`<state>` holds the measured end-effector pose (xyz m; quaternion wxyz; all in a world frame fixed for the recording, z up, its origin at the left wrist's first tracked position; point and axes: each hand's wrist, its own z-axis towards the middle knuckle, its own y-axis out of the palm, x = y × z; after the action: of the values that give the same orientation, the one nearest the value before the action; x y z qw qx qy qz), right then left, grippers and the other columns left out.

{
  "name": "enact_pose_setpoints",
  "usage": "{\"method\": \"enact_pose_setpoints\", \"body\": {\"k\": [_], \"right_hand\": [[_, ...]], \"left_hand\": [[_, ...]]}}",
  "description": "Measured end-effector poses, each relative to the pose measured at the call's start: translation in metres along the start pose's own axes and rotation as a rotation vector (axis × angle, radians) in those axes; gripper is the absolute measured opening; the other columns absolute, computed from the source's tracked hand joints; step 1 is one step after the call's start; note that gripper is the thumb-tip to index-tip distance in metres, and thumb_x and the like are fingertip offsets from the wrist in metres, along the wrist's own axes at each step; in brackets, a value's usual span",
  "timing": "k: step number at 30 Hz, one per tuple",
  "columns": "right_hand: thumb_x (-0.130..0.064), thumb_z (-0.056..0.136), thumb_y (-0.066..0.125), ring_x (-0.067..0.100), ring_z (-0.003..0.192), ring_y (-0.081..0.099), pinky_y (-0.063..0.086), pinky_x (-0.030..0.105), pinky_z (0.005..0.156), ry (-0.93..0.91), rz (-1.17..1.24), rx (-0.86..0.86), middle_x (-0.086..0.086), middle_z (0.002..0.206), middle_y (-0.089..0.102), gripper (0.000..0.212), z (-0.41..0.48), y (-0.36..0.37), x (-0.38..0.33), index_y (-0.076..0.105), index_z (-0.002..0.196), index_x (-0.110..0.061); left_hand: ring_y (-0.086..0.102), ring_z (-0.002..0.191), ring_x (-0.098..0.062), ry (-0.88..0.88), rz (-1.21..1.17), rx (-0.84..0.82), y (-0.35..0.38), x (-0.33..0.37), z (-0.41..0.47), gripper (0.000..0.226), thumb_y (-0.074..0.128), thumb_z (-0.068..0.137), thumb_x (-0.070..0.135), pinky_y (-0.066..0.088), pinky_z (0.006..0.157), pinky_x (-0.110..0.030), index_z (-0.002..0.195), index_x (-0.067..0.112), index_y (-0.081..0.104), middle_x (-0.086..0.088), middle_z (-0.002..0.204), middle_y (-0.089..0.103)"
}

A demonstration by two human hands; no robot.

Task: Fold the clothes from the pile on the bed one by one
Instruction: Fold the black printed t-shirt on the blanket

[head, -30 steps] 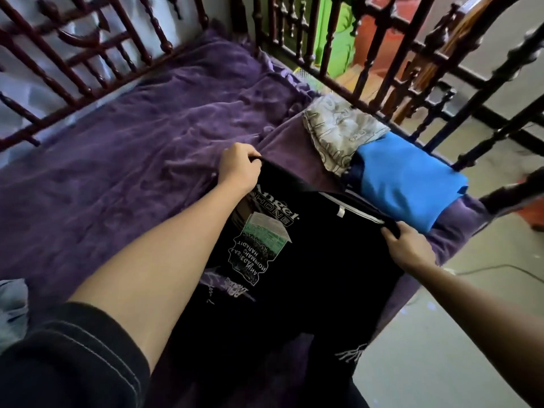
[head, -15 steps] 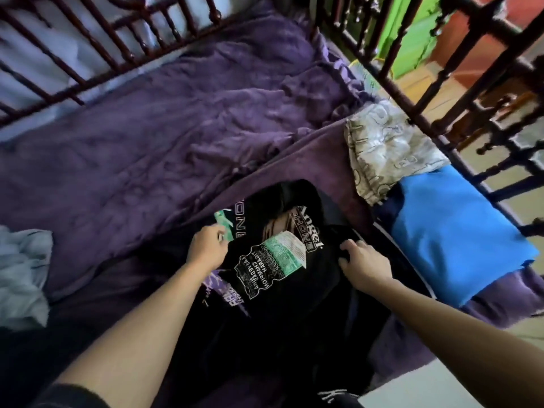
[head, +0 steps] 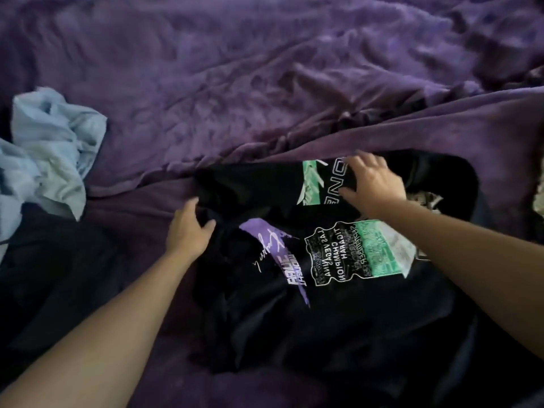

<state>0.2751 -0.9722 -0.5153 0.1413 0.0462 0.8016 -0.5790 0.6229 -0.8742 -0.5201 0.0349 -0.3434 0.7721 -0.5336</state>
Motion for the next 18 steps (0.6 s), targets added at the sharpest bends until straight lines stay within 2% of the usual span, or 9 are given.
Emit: {"method": "enact_pose_setpoints", "body": {"k": [2,3,5,6,7,9,11,15,18], "right_hand": [[-0.046,0.075,0.075,0.031,0.132,0.036,0.044,0.046,0.096,0.047,-0.070,-0.072,0.007,0.149,0.034,0.083,0.020,0.011,0.003,0.031,0.143,-0.029],[-0.049,0.074,0.076,0.033,0.127,0.042,0.044,0.045,0.094,0.082,-0.101,-0.097,0.009,0.143,0.042,0.082,0.027,0.015,0.006,0.034,0.142,-0.030],[-0.050,0.077,0.073,0.036,0.113,0.056,0.047,0.043,0.088,0.127,-0.148,-0.088,0.014,0.124,0.061,0.061,0.034,0.017,0.012,0.053,0.130,-0.028],[-0.049,0.079,0.071,0.037,0.107,0.059,0.048,0.042,0.086,0.140,-0.141,-0.054,0.015,0.117,0.065,0.049,0.037,0.016,0.014,0.062,0.124,-0.029],[-0.047,0.081,0.070,0.039,0.105,0.061,0.048,0.042,0.086,0.151,-0.108,0.004,0.017,0.113,0.067,0.042,0.040,0.011,0.014,0.066,0.119,-0.030],[-0.038,0.083,0.068,0.042,0.103,0.061,0.048,0.043,0.086,0.180,0.008,0.158,0.021,0.111,0.067,0.036,0.051,-0.007,0.013,0.067,0.118,-0.030],[-0.031,0.084,0.061,0.041,0.103,0.061,0.048,0.042,0.087,0.267,0.123,0.284,0.021,0.109,0.067,0.035,0.075,-0.029,0.015,0.068,0.118,-0.023],[-0.024,0.084,0.046,0.037,0.109,0.060,0.046,0.043,0.094,0.545,0.281,0.382,0.021,0.120,0.061,0.040,0.107,-0.059,0.031,0.061,0.119,-0.012],[-0.024,0.086,0.053,0.038,0.119,0.047,0.043,0.048,0.090,0.350,0.076,0.405,0.017,0.131,0.047,0.039,0.081,-0.048,0.014,0.050,0.125,-0.019]], "left_hand": [[0.047,0.127,-0.031,-0.055,-0.144,0.036,0.012,0.005,0.027,0.079,0.077,0.077,0.032,0.039,0.102,-0.037,0.143,0.018,0.036,-0.010,0.139,0.050],[0.051,0.123,-0.030,-0.093,-0.183,0.033,0.017,0.008,0.038,0.073,0.079,0.075,0.032,0.040,0.099,-0.034,0.138,0.018,0.045,-0.008,0.133,0.055],[0.064,0.100,-0.026,-0.102,-0.244,0.017,0.022,0.015,0.055,0.025,0.077,0.077,0.025,0.049,0.086,-0.030,0.100,0.020,0.070,-0.007,0.104,0.070],[0.067,0.082,-0.024,-0.070,-0.290,0.026,0.022,0.022,0.064,0.003,0.072,0.079,0.019,0.052,0.075,-0.028,0.078,0.022,0.070,-0.006,0.086,0.072],[0.065,0.063,-0.019,-0.039,-0.337,0.051,0.021,0.031,0.075,0.017,0.067,0.081,0.015,0.052,0.062,-0.026,0.065,0.021,0.066,-0.004,0.073,0.071],[0.055,0.038,-0.011,0.008,-0.474,0.086,0.009,0.054,0.101,0.028,0.059,0.086,0.010,0.041,0.040,-0.017,0.059,0.020,0.058,-0.005,0.067,0.068],[0.053,0.035,-0.009,0.029,-0.542,0.068,-0.005,0.075,0.122,0.027,0.056,0.090,0.014,0.034,0.033,-0.014,0.064,0.020,0.055,-0.009,0.073,0.069],[0.060,0.061,-0.018,0.102,-0.281,-0.096,-0.007,0.068,0.111,0.032,0.070,0.081,0.042,0.043,0.061,-0.025,0.072,0.012,0.064,-0.011,0.080,0.070],[0.060,0.090,-0.016,0.094,0.032,-0.336,0.002,0.031,0.070,0.053,0.083,0.058,0.057,0.047,0.083,-0.031,0.095,0.025,0.064,0.005,0.094,0.062]]}}
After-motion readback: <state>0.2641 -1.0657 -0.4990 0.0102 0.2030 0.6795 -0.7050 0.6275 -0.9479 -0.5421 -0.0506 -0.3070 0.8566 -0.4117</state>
